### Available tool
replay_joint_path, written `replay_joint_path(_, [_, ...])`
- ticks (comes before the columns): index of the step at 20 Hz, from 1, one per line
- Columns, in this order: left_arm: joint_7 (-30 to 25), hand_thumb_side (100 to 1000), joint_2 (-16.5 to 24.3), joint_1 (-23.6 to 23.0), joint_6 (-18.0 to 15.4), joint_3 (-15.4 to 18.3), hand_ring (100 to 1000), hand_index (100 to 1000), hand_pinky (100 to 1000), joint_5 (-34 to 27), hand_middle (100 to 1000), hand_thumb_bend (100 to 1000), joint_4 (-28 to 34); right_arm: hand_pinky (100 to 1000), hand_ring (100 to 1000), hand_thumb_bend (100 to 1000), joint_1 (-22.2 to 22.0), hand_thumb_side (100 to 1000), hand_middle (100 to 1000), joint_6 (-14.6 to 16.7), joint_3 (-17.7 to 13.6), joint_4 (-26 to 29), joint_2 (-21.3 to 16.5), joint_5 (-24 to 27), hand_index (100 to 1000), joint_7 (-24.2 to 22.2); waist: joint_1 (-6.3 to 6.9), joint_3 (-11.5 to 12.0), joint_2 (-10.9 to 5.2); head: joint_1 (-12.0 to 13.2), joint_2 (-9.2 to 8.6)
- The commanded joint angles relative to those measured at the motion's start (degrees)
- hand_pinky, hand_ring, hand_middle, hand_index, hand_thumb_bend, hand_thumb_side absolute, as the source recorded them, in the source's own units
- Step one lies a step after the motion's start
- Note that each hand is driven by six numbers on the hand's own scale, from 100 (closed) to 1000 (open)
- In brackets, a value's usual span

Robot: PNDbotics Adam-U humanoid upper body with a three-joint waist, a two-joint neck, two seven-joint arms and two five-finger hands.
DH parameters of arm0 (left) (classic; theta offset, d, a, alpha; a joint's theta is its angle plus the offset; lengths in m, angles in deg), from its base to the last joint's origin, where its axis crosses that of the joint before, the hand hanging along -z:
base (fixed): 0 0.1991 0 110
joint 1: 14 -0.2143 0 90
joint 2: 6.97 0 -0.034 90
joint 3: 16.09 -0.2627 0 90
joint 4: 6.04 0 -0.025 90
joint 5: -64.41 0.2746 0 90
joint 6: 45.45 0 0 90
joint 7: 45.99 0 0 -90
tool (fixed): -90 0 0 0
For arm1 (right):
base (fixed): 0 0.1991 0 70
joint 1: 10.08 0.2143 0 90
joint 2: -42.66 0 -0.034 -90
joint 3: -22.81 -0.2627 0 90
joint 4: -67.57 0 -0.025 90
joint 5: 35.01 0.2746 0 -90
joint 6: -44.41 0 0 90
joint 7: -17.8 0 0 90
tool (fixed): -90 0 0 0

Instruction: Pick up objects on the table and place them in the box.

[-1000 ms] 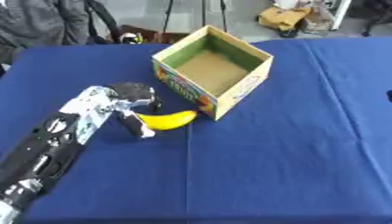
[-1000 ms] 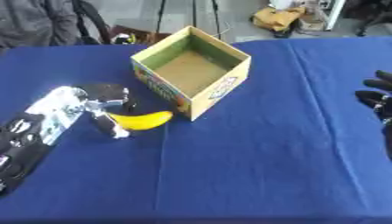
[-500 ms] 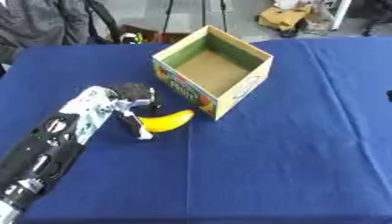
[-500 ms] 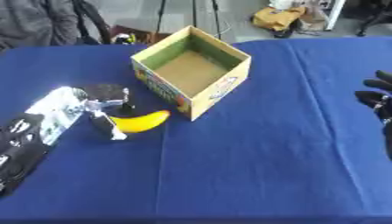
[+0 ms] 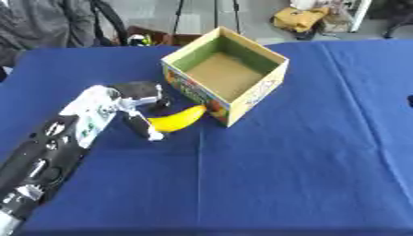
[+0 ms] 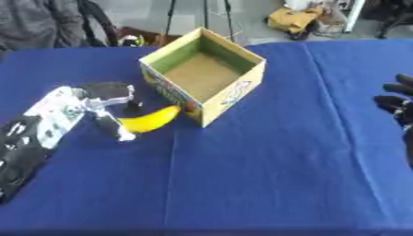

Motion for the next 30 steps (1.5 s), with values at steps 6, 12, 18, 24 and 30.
replay_joint_path(6, [-1.6,358,6.4,8.1,0.2,2.5,483,501,645,-5.3,416,323,3.0,819,675,100,0.7,925,680,0.1,0.1,0.5,-1.3,0.0,806,-0.3,-0.16,-0.5,-1.21,0.4,0.32])
replay_joint_path(12, [0.5,339,2.6,15.8,0.2,4.4,502,520,674,-1.5,434,332,-2.3,819,675,100,0.8,919,679,-0.1,0.5,0.4,-1.1,0.0,806,-0.6,-0.1,-1.5,-1.23,1.2,0.14])
replay_joint_path(18, [4.7,375,-4.4,20.9,-4.8,7.3,508,524,681,4.0,441,294,-11.2,819,675,100,1.7,920,679,-0.3,1.2,0.4,-0.7,0.1,806,-1.2,0.0,-3.4,-0.58,2.9,-0.48])
replay_joint_path(24, [9.6,382,-9.8,22.5,-5.4,11.1,529,545,700,9.1,463,295,-19.6,819,675,100,2.5,921,679,-0.6,1.8,0.5,-0.1,0.1,806,-1.8,0.26,-5.5,0.15,4.6,-0.97])
replay_joint_path(30, [14.5,389,-10.9,22.8,-5.3,12.3,553,571,710,14.5,486,296,-25.7,819,675,100,2.8,920,679,-0.7,1.8,0.5,0.1,0.1,805,-2.0,0.62,-6.6,0.41,4.9,-1.21])
